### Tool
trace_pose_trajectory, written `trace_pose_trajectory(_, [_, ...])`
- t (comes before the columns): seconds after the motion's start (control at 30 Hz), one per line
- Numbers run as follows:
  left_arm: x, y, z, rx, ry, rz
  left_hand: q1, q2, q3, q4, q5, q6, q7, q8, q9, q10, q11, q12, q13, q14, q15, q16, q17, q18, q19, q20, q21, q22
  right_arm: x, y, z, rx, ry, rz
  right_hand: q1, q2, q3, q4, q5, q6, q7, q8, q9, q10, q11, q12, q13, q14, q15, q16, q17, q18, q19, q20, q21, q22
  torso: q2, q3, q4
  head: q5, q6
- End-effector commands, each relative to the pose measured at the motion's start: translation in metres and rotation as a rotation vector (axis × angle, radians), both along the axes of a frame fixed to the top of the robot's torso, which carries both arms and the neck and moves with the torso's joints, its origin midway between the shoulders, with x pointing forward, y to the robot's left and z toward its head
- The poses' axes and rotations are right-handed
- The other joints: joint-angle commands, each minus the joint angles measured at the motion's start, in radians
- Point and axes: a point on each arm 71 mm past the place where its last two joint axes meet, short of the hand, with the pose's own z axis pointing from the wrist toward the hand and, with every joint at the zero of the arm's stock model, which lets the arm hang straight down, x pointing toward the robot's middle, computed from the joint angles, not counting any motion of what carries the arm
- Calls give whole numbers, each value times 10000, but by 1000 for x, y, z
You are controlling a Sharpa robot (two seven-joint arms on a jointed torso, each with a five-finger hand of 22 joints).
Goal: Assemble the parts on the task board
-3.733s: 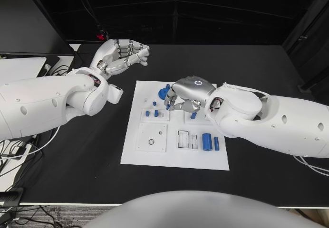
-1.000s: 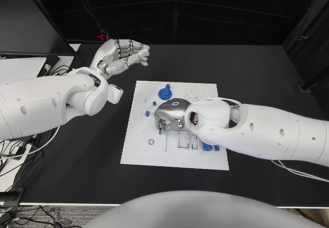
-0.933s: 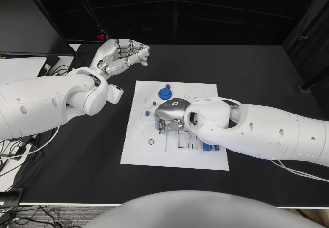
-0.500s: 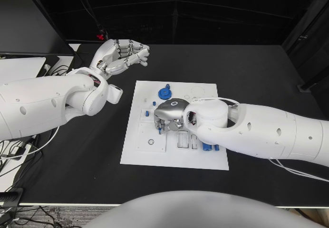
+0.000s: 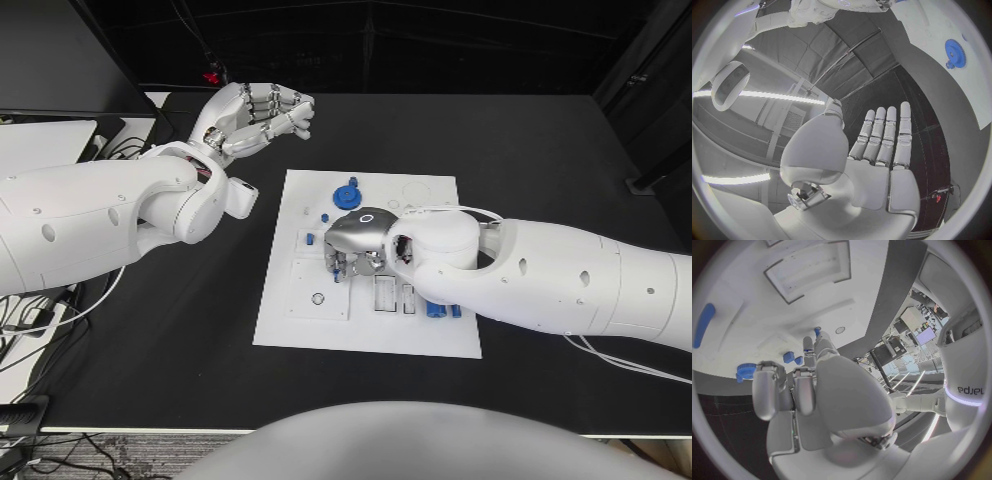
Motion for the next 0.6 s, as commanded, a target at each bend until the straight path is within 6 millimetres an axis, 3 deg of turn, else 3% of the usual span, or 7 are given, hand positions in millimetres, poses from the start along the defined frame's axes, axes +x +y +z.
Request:
trace_pose_trajectory(0.03, [0,-1,1,-63,-47,-67,-10,100,-70,16,62,-84,448,50,4,-80,13,51,8,-46,-24,36,-9,86,62,7,40,-12,-1,1,1,25,-66,130,35,-65,70,15,30,48,35,44,8,-35,64,-29,-3,870,70,-6,1859,92,364,74,-31,2108,-6,-4,-2,2,-1])
trace_pose_trajectory(0.6, [0,-1,1,-65,-59,-61,-10,100,-70,16,62,-84,448,50,4,-80,13,51,8,-46,-24,36,-9,86,62,7,40,-12,-2,3,-3,-107,69,147,26,-63,78,18,31,47,39,37,8,-44,68,-31,-4,869,75,-7,1856,97,356,80,-45,2102,-4,0,-5,7,-1])
